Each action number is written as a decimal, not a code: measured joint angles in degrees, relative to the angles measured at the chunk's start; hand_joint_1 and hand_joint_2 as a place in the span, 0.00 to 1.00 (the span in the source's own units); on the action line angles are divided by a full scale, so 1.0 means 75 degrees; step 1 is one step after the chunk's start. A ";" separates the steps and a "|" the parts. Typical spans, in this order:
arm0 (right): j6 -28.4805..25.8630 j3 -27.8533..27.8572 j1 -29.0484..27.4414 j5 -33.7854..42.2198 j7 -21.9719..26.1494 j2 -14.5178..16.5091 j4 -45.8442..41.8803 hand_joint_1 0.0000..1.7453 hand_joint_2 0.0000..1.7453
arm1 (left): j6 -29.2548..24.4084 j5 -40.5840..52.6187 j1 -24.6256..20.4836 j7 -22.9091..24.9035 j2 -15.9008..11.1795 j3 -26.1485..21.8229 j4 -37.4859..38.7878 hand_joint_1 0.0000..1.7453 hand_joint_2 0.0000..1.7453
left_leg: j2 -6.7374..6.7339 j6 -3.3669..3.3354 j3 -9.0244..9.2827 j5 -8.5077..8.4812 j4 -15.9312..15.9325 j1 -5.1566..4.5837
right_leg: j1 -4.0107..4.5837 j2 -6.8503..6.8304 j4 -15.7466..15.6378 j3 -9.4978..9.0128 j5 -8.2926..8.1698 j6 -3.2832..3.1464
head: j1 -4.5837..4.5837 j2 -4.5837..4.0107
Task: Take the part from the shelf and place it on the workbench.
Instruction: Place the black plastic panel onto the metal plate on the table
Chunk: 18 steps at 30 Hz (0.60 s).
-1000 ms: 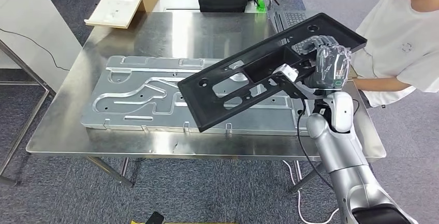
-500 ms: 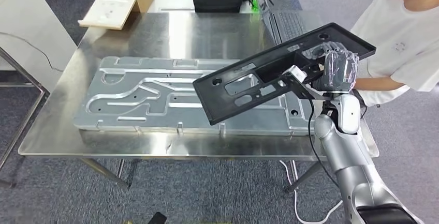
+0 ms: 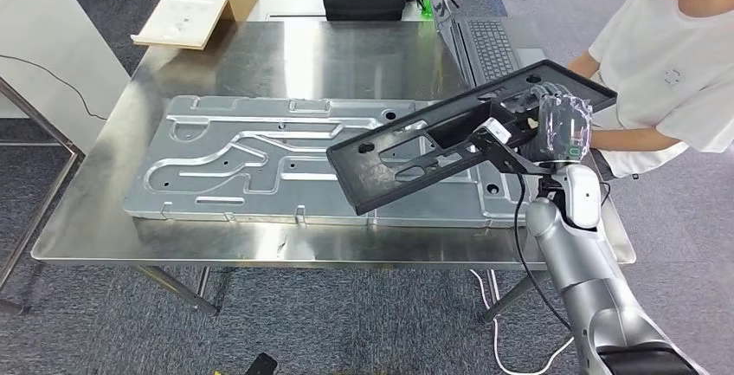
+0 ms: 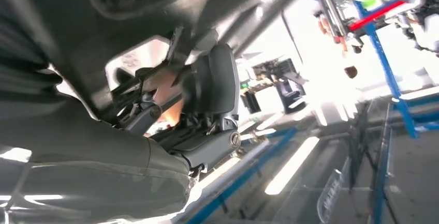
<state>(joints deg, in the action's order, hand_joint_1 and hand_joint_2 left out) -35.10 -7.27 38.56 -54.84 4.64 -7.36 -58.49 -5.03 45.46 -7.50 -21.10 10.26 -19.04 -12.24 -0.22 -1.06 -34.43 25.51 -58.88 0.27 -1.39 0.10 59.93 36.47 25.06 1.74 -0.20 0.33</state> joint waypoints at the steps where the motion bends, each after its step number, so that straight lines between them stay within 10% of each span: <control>1: -0.0002 0.0004 -0.0008 0.0003 0.0001 -0.0003 0.0007 0.00 1.00 | -0.0007 0.0008 0.0001 -0.0001 -0.0001 0.0000 0.0000 0.00 1.00 | -0.0001 0.0036 0.0003 0.0004 0.0006 0.0012 | 0.0003 0.0006 0.0002 0.0011 -0.0004 -0.0062 | 0.0003 0.0000; 4: -0.0007 0.0017 -0.0005 0.0006 0.0001 -0.0007 0.0012 0.00 1.00 | -0.0002 -0.0007 -0.0003 -0.0013 -0.0001 0.0000 0.0000 0.00 1.00 | 0.0000 0.0129 -0.0156 0.0288 -0.0384 0.0054 | 0.0009 0.0008 -0.0032 -0.0018 -0.0015 -0.0228 | 0.0004 0.0000; 7: -0.0007 0.0031 -0.0012 0.0011 -0.0001 -0.0007 0.0017 0.00 1.00 | 0.0009 -0.0041 0.0008 -0.0020 0.0000 -0.0007 0.0000 0.00 1.00 | 0.0001 0.0132 -0.0835 0.0937 -0.1806 0.0055 | 0.0070 0.0003 -0.0032 -0.0033 0.0004 -0.0326 | 0.0003 0.0000; 9: -0.0004 0.0041 -0.0040 0.0023 -0.0011 -0.0007 0.0031 0.00 1.00 | 0.0001 -0.0044 0.0025 -0.0013 -0.0001 -0.0012 0.0000 0.00 0.50 | 0.0001 0.0090 -0.1048 0.0926 -0.2184 0.0046 | 0.0121 0.0017 -0.0020 -0.0042 0.0017 -0.0351 | 0.0003 0.0000; 11: -0.0001 0.0054 -0.0057 0.0039 -0.0033 -0.0009 0.0042 0.00 1.00 | -0.0004 -0.0044 0.0021 -0.0010 -0.0001 -0.0016 0.0000 0.00 0.00 | 0.0005 -0.0008 -0.0732 0.0421 -0.1463 0.0015 | 0.0150 0.0040 0.0003 -0.0060 0.0038 -0.0362 | 0.0003 0.0000; 14: 0.0021 0.0090 -0.0050 0.0076 -0.0064 -0.0028 0.0072 0.00 1.00 | -0.0019 -0.0043 -0.0008 -0.0014 -0.0008 -0.0030 0.0000 0.00 0.00 | 0.0010 -0.0141 -0.0172 -0.0018 -0.0240 -0.0071 | 0.0168 0.0048 0.0030 -0.0045 0.0059 -0.0315 | 0.0002 0.0000; 18: 0.0112 0.0172 -0.0037 0.0231 -0.0128 -0.0081 0.0189 0.00 1.00 | -0.0025 -0.0036 -0.0001 -0.0022 -0.0016 -0.0059 0.0000 0.00 0.00 | 0.0008 -0.0204 -0.0075 -0.0075 0.0013 -0.0073 | 0.0131 0.0031 0.0045 -0.0017 0.0077 -0.0164 | 0.0001 0.0000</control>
<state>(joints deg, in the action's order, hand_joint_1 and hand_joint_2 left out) -34.27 -5.98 38.28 -53.11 3.69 -7.97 -57.07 -5.22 45.18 -7.50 -21.27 10.14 -19.48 -12.24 -0.15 -2.59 -34.99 24.95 -58.78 -0.28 -0.41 0.33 60.26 36.35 25.64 0.51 -0.19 0.33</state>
